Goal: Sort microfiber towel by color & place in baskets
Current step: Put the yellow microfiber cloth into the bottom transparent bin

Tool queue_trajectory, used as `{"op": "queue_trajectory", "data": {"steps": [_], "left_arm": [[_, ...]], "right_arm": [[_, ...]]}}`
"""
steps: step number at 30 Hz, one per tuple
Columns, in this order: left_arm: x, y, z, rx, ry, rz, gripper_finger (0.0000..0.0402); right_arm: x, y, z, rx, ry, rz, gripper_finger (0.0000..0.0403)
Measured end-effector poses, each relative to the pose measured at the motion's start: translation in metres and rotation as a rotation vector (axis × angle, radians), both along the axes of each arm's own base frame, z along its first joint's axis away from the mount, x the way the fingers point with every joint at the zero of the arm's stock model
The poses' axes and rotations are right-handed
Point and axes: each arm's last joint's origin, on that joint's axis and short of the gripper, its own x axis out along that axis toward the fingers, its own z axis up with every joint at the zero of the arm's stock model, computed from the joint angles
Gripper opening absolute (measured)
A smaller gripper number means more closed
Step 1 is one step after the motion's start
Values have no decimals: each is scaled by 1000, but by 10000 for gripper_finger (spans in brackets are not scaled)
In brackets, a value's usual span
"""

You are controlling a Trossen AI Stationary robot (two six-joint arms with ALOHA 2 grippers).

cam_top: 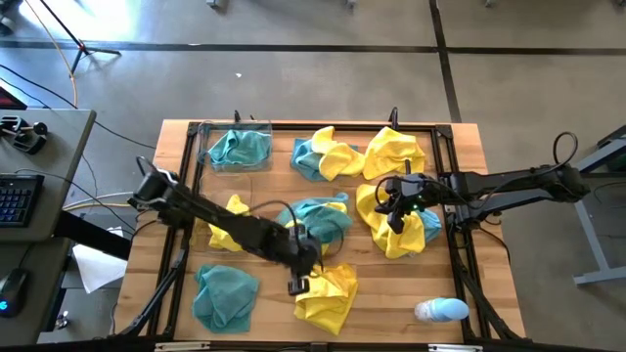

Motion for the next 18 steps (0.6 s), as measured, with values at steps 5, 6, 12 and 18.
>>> {"op": "queue_trajectory", "data": {"steps": [5,6,12,18], "left_arm": [[3,-16,-25,14,64,-54,94],[4,-18,-29,20,70,-69,94],[11,-33,-50,54,50,-197,94],[17,-38,-79,44,112,-228,92]], "right_arm": [[-1,0,-1,0,8,0,0],[-1,0,-1,0,9,0,0],[-1,0,-1,-1,10,0,0],[-1,0,-1,0,10,-1,0]]}}
